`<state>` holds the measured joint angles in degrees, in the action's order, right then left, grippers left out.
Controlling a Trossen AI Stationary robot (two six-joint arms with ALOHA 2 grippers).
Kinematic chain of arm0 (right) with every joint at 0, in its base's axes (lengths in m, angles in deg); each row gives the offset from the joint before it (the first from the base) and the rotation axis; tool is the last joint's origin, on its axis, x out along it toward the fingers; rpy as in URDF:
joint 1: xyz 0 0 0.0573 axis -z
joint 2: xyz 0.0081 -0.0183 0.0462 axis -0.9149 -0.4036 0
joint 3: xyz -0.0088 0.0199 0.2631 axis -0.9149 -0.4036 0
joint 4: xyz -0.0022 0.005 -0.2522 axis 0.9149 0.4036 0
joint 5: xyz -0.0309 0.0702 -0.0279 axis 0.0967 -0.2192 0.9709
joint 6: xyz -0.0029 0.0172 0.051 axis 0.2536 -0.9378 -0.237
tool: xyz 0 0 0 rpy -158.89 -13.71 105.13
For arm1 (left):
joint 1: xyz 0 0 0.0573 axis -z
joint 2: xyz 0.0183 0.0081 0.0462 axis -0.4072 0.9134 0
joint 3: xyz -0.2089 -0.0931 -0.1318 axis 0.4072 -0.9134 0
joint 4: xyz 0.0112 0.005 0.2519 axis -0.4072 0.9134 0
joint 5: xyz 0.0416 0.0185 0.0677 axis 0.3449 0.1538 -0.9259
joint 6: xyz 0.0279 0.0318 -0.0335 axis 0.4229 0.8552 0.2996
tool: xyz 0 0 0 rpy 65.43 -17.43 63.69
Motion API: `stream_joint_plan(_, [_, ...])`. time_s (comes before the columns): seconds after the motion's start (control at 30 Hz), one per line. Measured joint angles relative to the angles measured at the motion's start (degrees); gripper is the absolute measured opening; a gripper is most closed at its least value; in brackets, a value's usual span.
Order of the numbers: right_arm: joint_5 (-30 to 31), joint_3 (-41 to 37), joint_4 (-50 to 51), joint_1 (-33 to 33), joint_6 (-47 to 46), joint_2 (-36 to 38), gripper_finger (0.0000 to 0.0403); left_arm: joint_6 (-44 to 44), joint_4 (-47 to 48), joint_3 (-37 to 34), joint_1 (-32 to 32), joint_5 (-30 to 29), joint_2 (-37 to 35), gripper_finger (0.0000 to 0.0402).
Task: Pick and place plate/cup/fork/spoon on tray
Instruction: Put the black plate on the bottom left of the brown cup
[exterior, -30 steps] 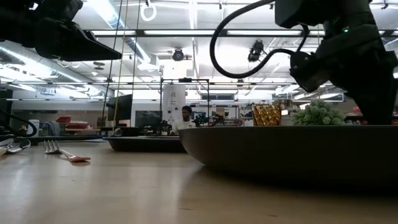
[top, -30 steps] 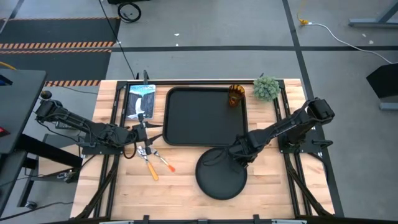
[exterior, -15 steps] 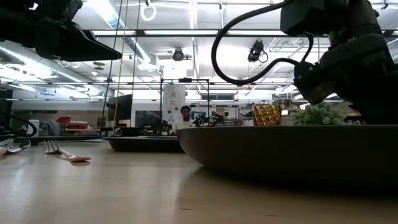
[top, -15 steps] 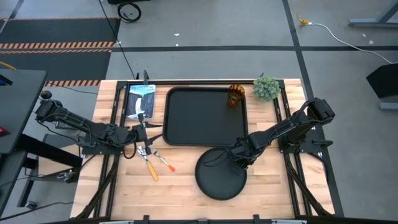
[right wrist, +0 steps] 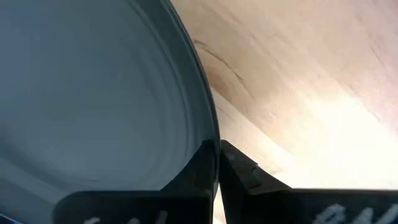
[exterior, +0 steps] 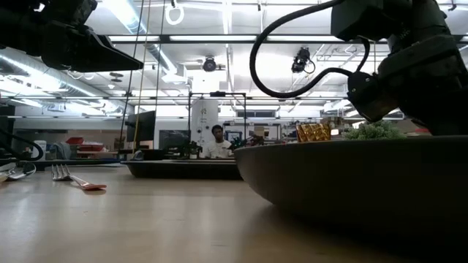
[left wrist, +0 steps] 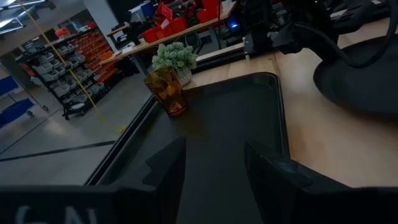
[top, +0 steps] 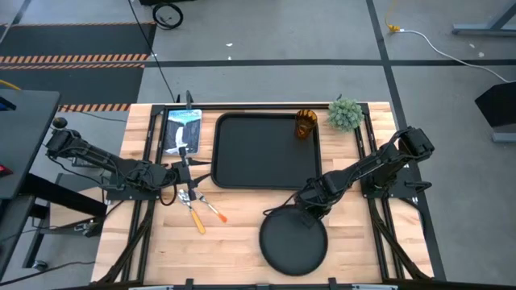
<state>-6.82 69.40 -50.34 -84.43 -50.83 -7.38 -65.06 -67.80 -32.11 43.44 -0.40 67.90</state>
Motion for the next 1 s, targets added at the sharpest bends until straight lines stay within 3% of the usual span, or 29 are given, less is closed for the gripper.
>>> stream_joint_plan(0.33, [2.65,2.69,-1.91,3.98,0.57,-0.04,0.0009,-0.12,0.00,0.00,-0.01,0.00,0.00,0.0172])
stream_joint_plan(0.57, [6.42,13.85,14.35,8.26,9.76,0.14,0.0009,-1.56,0.00,0.00,-0.01,0.04,0.00,0.0172])
stream_joint_plan(0.67, [6.47,16.08,16.65,11.40,14.17,1.54,0.0009,-1.97,0.00,0.00,-0.01,0.07,0.02,0.0172])
stream_joint_plan(1.0, [9.01,10.28,17.32,25.05,20.27,11.72,0.0009,-2.11,0.00,0.00,0.01,0.26,0.02,0.0172])
